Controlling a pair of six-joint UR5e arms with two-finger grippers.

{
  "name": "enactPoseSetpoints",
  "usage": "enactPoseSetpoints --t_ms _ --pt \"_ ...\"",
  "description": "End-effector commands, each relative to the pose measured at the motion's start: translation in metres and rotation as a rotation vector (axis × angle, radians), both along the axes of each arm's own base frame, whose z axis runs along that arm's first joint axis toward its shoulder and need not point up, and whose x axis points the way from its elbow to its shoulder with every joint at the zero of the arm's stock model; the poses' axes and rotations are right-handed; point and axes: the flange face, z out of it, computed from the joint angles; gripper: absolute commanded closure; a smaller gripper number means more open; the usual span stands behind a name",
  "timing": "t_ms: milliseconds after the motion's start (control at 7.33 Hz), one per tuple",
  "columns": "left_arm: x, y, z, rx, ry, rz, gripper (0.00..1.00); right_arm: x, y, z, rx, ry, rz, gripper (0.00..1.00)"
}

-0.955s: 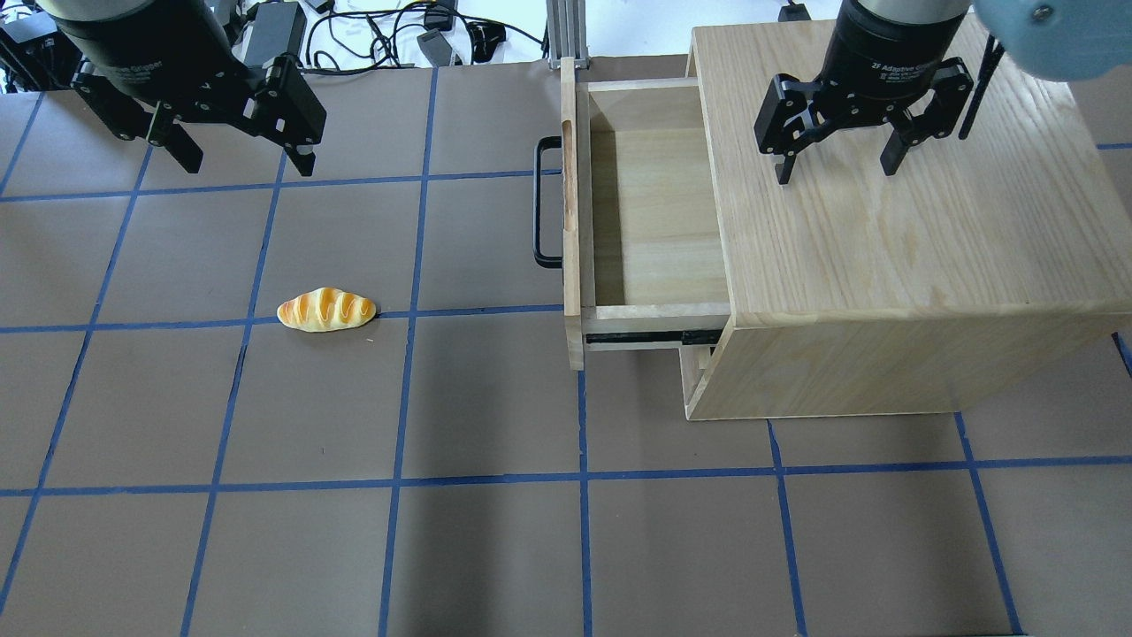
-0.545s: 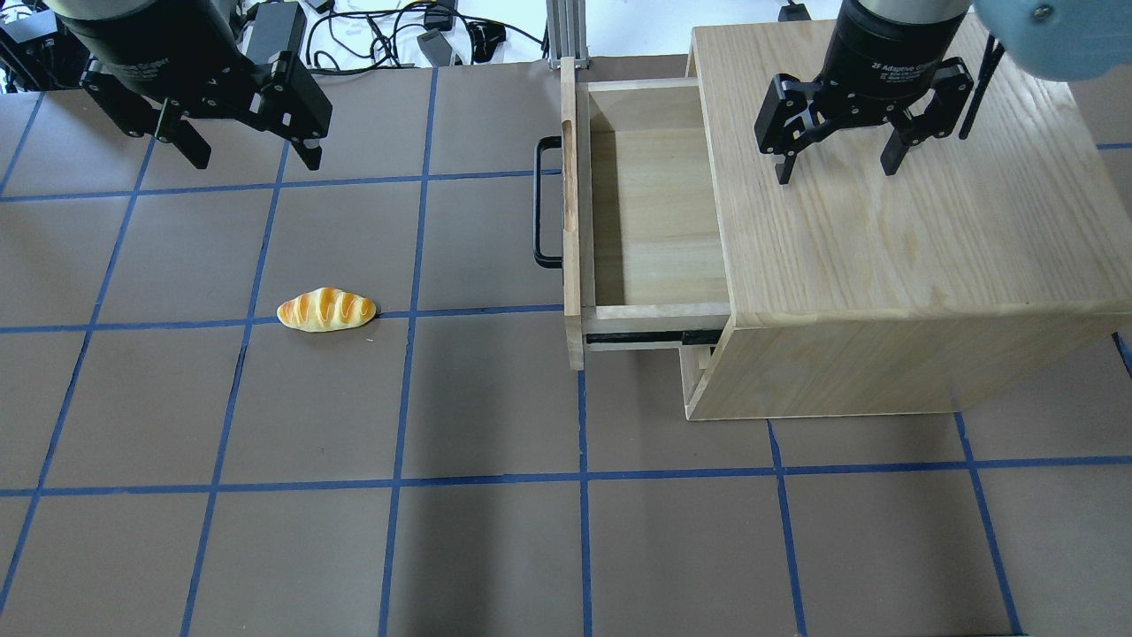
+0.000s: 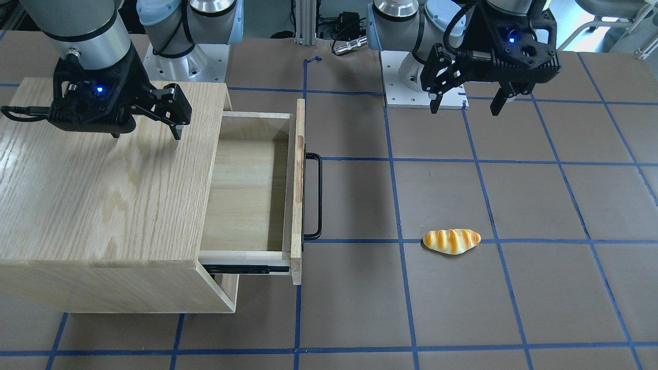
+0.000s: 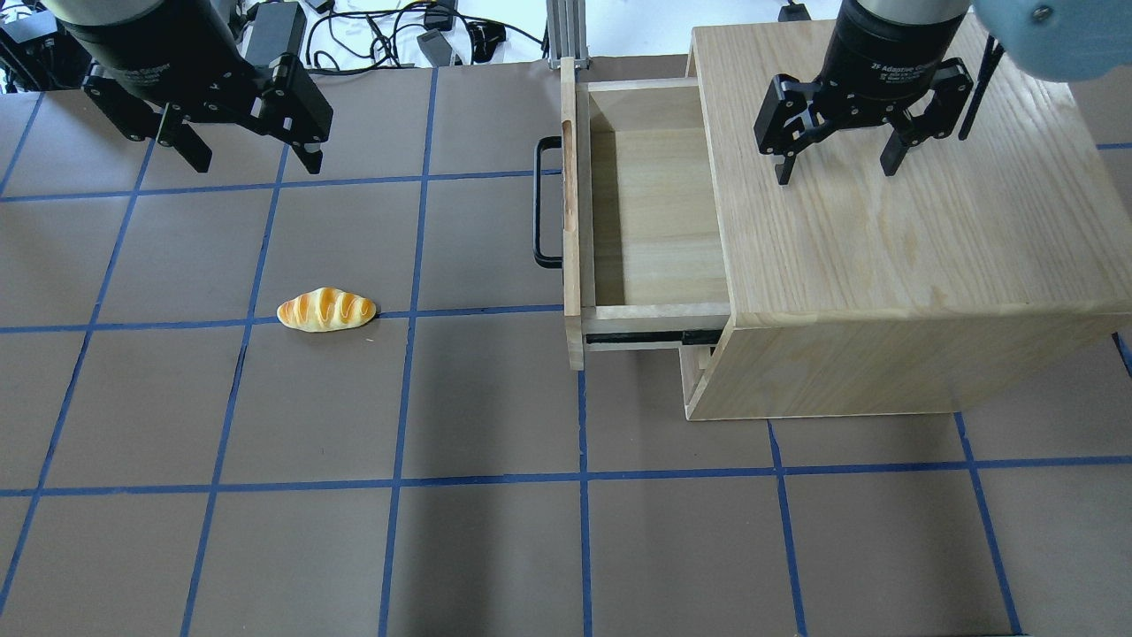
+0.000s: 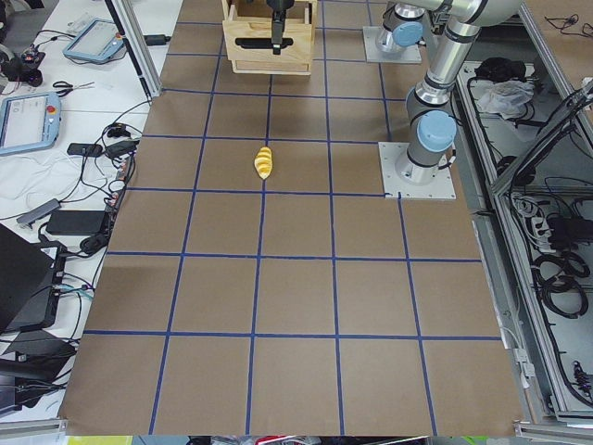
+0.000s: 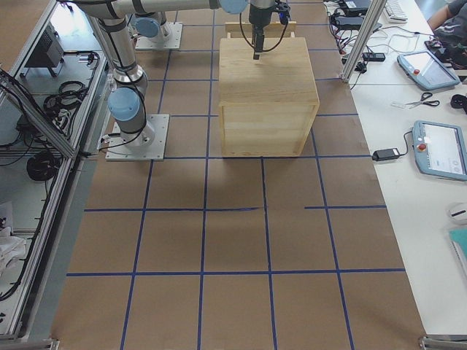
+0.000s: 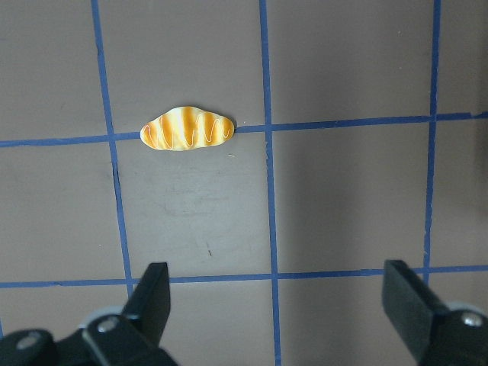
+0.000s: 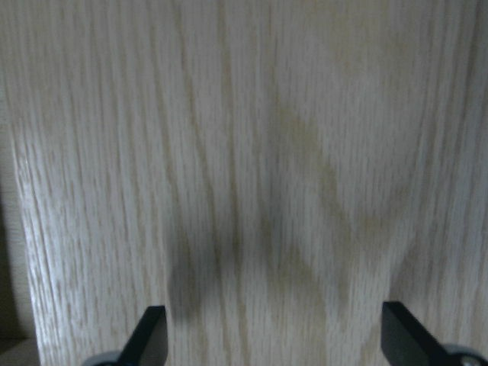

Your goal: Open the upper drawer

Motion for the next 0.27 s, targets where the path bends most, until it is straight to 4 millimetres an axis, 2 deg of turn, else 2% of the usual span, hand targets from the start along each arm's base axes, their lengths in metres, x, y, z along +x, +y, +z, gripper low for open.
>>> enactPoseSetpoints --t_ms 0,136 --pt "0.0 0.0004 -0.0026 0.005 0.0 0.0 0.0 -0.0008 -0.0003 0.0005 -0.001 0.0 0.0 0.0" --pt "0.0 0.001 -0.0019 0.004 0.0 0.0 0.0 -0.0008 -0.0003 0.0005 -0.001 0.0 0.0 0.0"
